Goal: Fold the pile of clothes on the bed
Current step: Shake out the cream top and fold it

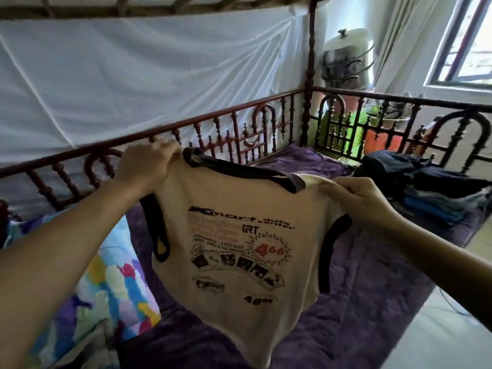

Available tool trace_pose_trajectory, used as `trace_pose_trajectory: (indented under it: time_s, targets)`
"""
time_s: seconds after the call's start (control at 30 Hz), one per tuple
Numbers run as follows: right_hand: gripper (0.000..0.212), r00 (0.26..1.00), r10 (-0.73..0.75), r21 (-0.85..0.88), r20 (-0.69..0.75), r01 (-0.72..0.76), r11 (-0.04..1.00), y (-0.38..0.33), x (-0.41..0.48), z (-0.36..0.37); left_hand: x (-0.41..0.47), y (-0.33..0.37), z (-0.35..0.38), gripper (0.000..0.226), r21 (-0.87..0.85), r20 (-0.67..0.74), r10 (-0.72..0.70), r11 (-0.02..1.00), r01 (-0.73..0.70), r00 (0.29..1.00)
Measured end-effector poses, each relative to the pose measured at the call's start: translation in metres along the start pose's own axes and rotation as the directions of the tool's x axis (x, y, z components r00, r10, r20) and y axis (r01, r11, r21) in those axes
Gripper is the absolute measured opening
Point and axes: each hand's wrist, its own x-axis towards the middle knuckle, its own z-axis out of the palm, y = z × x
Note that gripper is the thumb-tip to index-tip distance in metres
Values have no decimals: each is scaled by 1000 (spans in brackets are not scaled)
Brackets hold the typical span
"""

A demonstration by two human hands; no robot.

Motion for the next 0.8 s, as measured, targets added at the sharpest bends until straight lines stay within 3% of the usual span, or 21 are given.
trace_pose_trajectory:
  time_s: [0.13, 0.27, 0.43, 0.53, 0.63, 0.8]
  targets:
    - [31, 996, 89, 12, -28, -89, 996, 73, -14, -34, 32, 47, 60, 39, 9, 204, 69, 997, -72, 976]
    - [41, 982, 170, -40, -81, -174, 984, 146, -16, -63, 80, 119, 140, 54, -43, 350, 32, 999, -18, 936]
    - [43, 961, 250, -59, -121, -259, 964, 266, 4, -110, 148, 222, 267, 26, -41, 467, 31, 999, -13, 884]
    - [41, 931, 339, -59, -134, -349, 935, 353, 26, -141, 183, 294, 352, 21, -37, 505, -74, 994, 107, 860]
    - [41, 863, 479, -99, -162, -497, 862, 445, 46, -175, 211, 367, 429, 22, -47, 546, -168, 972, 230, 821]
    - [39, 725, 668, -291, -167, -684, 669, 582, 74, -226, 249, 473, 525, 23, -157, 617, -186, 923, 352, 765]
